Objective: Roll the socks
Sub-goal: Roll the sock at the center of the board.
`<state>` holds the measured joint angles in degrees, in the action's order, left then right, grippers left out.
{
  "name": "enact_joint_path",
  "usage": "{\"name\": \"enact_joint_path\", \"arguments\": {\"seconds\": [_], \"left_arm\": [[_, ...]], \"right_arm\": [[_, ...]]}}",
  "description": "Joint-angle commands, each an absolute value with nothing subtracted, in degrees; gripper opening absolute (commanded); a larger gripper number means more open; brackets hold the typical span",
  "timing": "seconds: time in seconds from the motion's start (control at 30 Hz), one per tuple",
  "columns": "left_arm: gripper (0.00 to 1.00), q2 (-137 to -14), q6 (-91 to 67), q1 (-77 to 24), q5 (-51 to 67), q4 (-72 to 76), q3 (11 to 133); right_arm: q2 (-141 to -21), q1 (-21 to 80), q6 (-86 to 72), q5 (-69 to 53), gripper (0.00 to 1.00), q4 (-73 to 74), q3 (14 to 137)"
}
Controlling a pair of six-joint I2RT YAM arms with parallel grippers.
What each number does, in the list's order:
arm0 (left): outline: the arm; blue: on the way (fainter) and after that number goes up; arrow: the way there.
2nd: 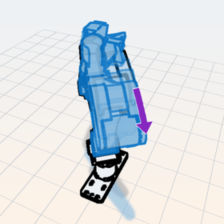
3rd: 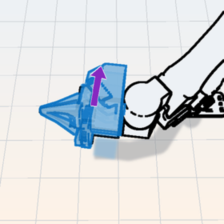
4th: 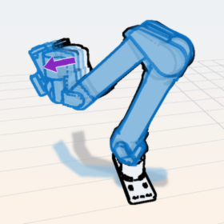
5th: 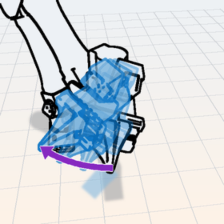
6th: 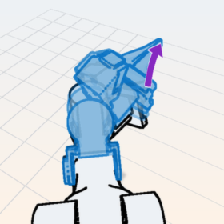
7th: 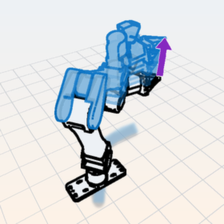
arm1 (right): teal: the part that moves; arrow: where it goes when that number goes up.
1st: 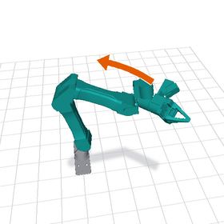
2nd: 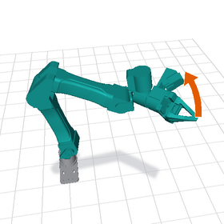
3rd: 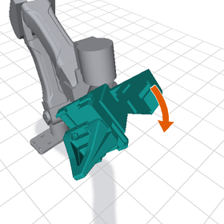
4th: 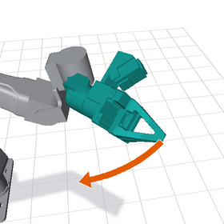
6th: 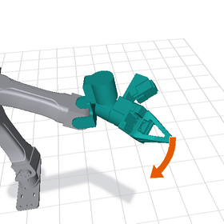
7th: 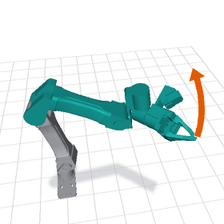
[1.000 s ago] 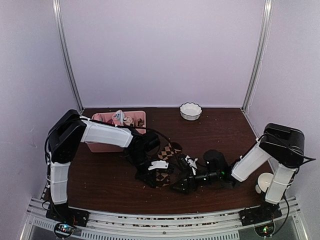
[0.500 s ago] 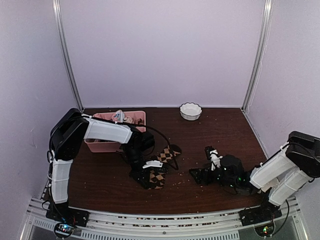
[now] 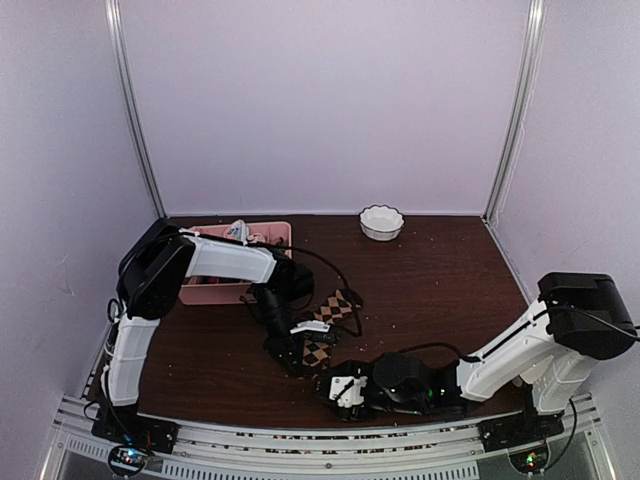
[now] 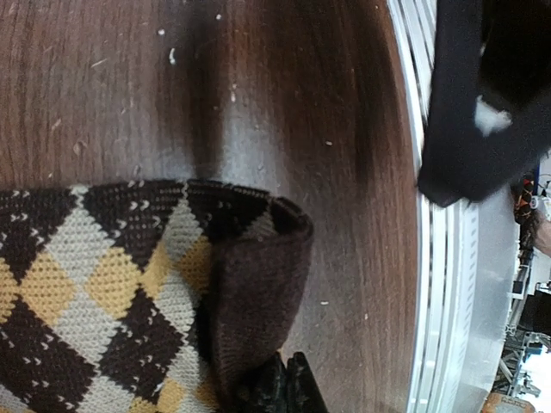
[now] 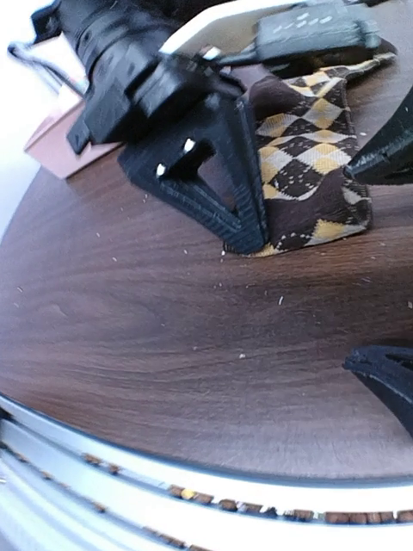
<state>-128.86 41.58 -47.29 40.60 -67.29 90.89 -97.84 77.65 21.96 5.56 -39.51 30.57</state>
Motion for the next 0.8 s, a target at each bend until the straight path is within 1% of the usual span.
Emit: {"name": "enact_joint_path", "arguments": {"seconds": [0.0,0.1,0.17,0.53,0.73,0.77], "left_arm": [[0.0,-131.3,43.6,-47.0,41.9,-71.3,94.2],[0.0,-131.9,43.8,-46.9,41.7,-71.6,94.4],[0.0,-132.0,43.8,-46.9,41.3,-71.6,94.3],[0.0,-132.5,45.0,-46.9,41.6,-72.7,94.6],[0.0,-132.3,45.1,-45.7,41.8,-72.6,94.4],[0.03,-132.0,45.1,-45.3,41.9,-72.6,94.6]], "right_arm": [[-102.2,77.5,35.5,7.3,0.6,-32.3,35.5],[-104.7,76.3,37.6,5.7,0.51,-30.2,38.5],[-105.9,75.3,37.8,4.8,0.46,-29.1,40.2],[-108.9,72.2,36.4,2.6,0.29,-23.5,44.1],[-108.3,70.9,31.2,-1.5,0.08,-18.7,44.1],[-108.5,70.7,29.8,-2.1,0.05,-18.1,44.1]]}}
